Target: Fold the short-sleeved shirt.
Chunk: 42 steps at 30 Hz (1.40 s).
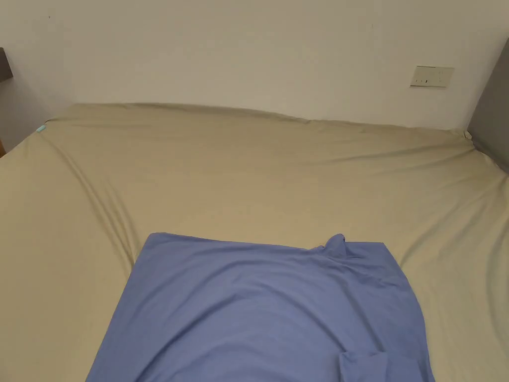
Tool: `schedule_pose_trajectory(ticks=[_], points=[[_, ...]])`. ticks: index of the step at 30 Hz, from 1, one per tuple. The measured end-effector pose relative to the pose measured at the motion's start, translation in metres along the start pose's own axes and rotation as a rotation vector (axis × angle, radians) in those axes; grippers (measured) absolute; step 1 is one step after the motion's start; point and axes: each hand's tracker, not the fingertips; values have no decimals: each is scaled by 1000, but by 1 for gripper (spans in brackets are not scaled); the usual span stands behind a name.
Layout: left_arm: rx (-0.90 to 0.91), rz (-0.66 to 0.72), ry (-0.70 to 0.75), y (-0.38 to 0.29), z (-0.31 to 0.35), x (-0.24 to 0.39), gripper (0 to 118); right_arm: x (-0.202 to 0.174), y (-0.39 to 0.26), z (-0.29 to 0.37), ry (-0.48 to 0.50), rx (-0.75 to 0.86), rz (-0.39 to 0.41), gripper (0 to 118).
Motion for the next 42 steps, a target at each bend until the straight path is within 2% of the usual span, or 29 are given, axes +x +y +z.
schedule_pose_trajectory(ticks=[1,2,3,5,8,12,15,17,18,19,20,21,22,24,27,33,39,42], points=[[37,61,-23,5,7,-4,89,5,5,11,15,53,-34,109],[81,123,-46,10,15,-8,103,2,11,26,23,95,-58,109],[143,201,-69,18,26,-13,107,3,19,40,26,140,-76,109],[243,314,-90,37,44,-22,107,4,37,67,13,251,-87,109],[453,383,-35,71,87,-27,107,9,67,104,-9,429,-70,109],[733,371,22,109,151,-19,107,-17,100,176,-27,692,-38,109],[849,331,71,128,201,2,106,-52,114,229,-17,818,-21,109],[893,310,103,137,220,15,99,-69,117,252,-3,883,-16,102],[921,295,116,139,228,21,86,-81,118,266,12,912,-5,90],[937,284,125,140,236,27,55,-90,117,274,28,935,19,59],[948,277,129,141,241,32,28,-98,116,279,21,955,34,35],[964,278,140,143,242,36,9,-109,113,284,7,981,44,14],[974,281,149,144,244,39,4,-113,113,285,5,994,49,3],[988,272,150,143,248,45,1,-125,108,287,13,1036,74,0],[996,261,143,143,250,54,0,-134,110,284,26,1004,95,0],[984,218,123,145,249,60,0,-135,110,281,22,1000,65,0],[859,216,67,140,212,53,0,-130,113,264,1,978,79,0],[705,230,46,126,170,46,0,-126,112,252,12,947,71,0]])
